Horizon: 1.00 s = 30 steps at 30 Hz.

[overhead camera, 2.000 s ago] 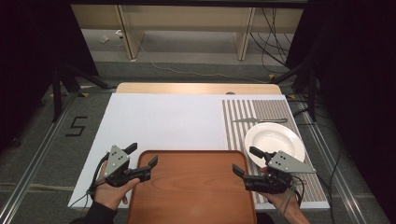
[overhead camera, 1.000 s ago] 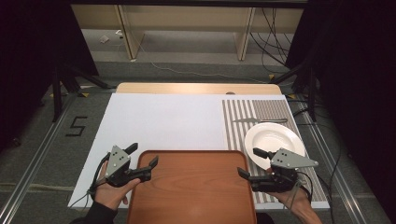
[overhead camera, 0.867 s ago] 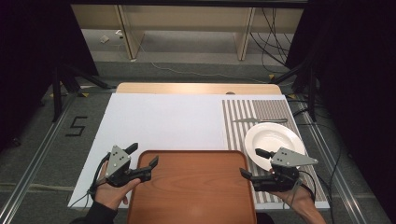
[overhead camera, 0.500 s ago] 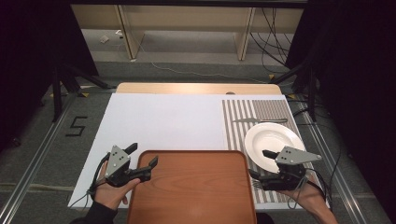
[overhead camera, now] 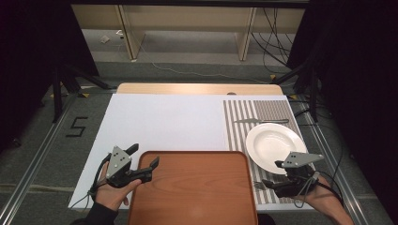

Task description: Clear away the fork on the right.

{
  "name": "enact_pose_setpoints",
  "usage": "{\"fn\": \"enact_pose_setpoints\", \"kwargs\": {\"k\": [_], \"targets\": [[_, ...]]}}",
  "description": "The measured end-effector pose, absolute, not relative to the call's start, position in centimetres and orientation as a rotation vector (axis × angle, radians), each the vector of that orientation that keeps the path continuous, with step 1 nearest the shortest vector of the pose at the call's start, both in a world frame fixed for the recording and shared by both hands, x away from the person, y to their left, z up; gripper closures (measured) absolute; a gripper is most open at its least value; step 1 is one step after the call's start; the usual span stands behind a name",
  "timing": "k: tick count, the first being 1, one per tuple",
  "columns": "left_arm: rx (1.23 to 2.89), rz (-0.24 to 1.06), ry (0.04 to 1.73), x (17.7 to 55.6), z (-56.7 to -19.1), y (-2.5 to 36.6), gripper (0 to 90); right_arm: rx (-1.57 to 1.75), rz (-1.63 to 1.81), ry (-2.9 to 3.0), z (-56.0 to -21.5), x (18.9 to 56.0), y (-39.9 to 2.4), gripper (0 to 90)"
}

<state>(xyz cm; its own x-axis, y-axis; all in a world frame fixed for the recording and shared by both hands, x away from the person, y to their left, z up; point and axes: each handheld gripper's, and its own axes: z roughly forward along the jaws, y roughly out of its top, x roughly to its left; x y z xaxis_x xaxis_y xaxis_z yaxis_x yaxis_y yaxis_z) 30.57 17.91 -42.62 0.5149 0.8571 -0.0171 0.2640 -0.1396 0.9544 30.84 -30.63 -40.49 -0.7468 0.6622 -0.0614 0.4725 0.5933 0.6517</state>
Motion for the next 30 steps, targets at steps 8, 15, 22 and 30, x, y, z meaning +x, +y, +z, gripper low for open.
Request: {"fn": "enact_pose_setpoints", "kwargs": {"k": [8,15,22,30], "targets": [[1.679,0.685,0.962,30.6,-42.7,17.9,16.4,0.946,0.805,2.593,-41.3,30.7,-31.2,21.0],[1.677,0.684,0.964,30.6,-42.7,17.9,16.4,0.968,0.729,2.629,-42.1,30.9,-31.6,21.8],[1.677,0.684,0.963,30.6,-42.7,17.9,16.4,0.98,0.65,2.66,-42.7,31.1,-32.0,23.3],[1.679,0.685,0.961,30.6,-42.7,17.9,16.4,0.994,0.56,2.691,-43.7,31.5,-32.3,24.5]]}}
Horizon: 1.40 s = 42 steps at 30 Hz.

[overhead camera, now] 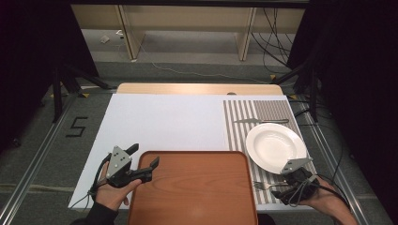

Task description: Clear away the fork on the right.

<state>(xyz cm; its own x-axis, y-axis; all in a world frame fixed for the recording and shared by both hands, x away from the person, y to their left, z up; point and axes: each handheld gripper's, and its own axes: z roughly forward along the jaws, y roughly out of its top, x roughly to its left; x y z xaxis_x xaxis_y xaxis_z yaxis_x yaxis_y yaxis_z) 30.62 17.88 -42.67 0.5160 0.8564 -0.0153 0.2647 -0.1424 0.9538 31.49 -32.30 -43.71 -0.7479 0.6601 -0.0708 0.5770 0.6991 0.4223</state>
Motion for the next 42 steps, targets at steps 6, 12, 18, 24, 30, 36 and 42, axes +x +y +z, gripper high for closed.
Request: {"fn": "enact_pose_setpoints", "kwargs": {"k": [6,12,18,24,30,36,42], "targets": [[1.679,0.686,0.96,30.6,-42.6,17.9,16.4,1.017,0.53,2.7,-44.1,31.7,-32.6,25.7],[1.68,0.688,0.96,30.6,-42.6,17.8,16.4,1.03,0.493,2.721,-44.6,32.0,-32.7,26.2],[1.68,0.687,0.96,30.6,-42.6,17.8,16.4,1.03,0.466,2.736,-45.1,32.3,-32.6,26.5],[1.681,0.687,0.959,30.6,-42.7,17.8,16.4,1.022,0.446,2.747,-45.5,32.5,-32.6,27.7],[1.685,0.685,0.955,30.6,-42.7,17.7,16.6,1.024,0.438,2.765,-45.8,32.8,-32.9,30.0],[1.688,0.687,0.953,30.6,-42.7,17.7,16.6,1.044,0.435,2.798,-45.7,33.0,-33.0,37.4],[1.691,0.689,0.953,30.6,-42.7,17.7,16.6,1.056,0.387,2.805,-45.3,33.0,-33.0,52.0]]}}
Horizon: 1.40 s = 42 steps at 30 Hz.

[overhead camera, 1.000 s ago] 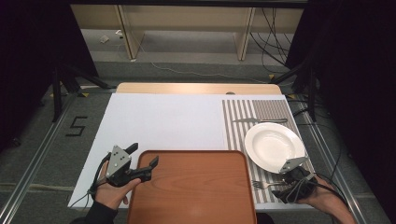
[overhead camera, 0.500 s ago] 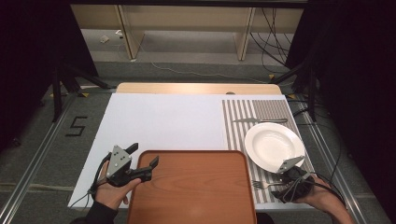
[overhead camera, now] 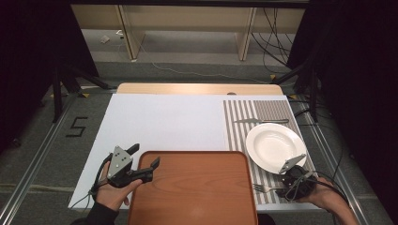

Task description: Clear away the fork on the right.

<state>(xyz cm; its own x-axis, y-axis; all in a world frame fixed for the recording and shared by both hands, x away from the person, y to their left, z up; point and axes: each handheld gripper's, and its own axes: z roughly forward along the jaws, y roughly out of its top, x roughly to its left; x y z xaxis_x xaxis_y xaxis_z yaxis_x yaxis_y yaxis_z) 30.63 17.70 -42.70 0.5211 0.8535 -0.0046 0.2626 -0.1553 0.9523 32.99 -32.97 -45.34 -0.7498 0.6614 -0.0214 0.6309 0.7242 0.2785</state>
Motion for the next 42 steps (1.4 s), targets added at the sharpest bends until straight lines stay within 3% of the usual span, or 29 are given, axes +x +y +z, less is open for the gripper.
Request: {"fn": "enact_pose_setpoints", "kwargs": {"k": [5,21,33,42], "targets": [[1.692,0.691,0.952,30.6,-42.7,17.7,16.6,1.03,0.34,2.833,-45.1,32.9,-32.7,62.8],[1.694,0.694,0.954,30.6,-42.7,17.7,16.7,0.895,0.284,2.898,-45.0,32.6,-31.7,81.9],[1.693,0.695,0.955,30.6,-42.7,17.7,16.7,0.873,0.305,2.905,-44.8,32.5,-31.3,85.1],[1.691,0.696,0.954,30.6,-42.6,17.7,16.7,0.924,0.534,2.859,-43.3,32.6,-31.4,85.2]]}}
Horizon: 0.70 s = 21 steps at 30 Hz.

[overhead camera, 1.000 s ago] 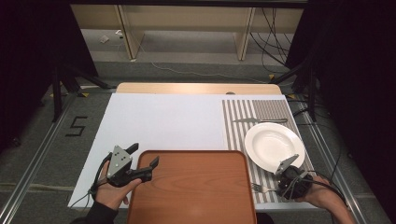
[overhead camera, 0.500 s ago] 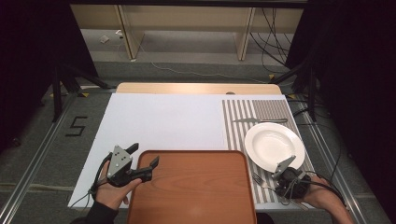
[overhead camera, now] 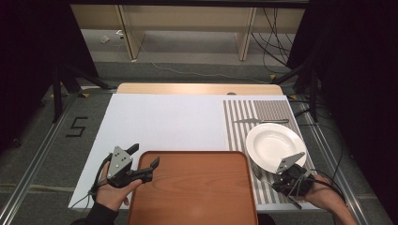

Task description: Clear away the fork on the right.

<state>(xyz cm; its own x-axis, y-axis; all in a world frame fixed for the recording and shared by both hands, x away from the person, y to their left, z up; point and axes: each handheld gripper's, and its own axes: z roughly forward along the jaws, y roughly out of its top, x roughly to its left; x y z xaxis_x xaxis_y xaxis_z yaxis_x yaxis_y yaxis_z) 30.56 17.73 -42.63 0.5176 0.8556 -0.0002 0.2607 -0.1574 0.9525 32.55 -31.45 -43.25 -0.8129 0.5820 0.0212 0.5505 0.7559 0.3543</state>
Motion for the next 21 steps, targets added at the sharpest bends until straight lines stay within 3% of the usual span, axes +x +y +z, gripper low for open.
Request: {"fn": "enact_pose_setpoints", "kwargs": {"k": [21], "targets": [[1.691,0.697,0.956,30.6,-42.7,17.8,16.7,1.022,1.025,2.707,-40.2,32.6,-28.9,85.3]]}}
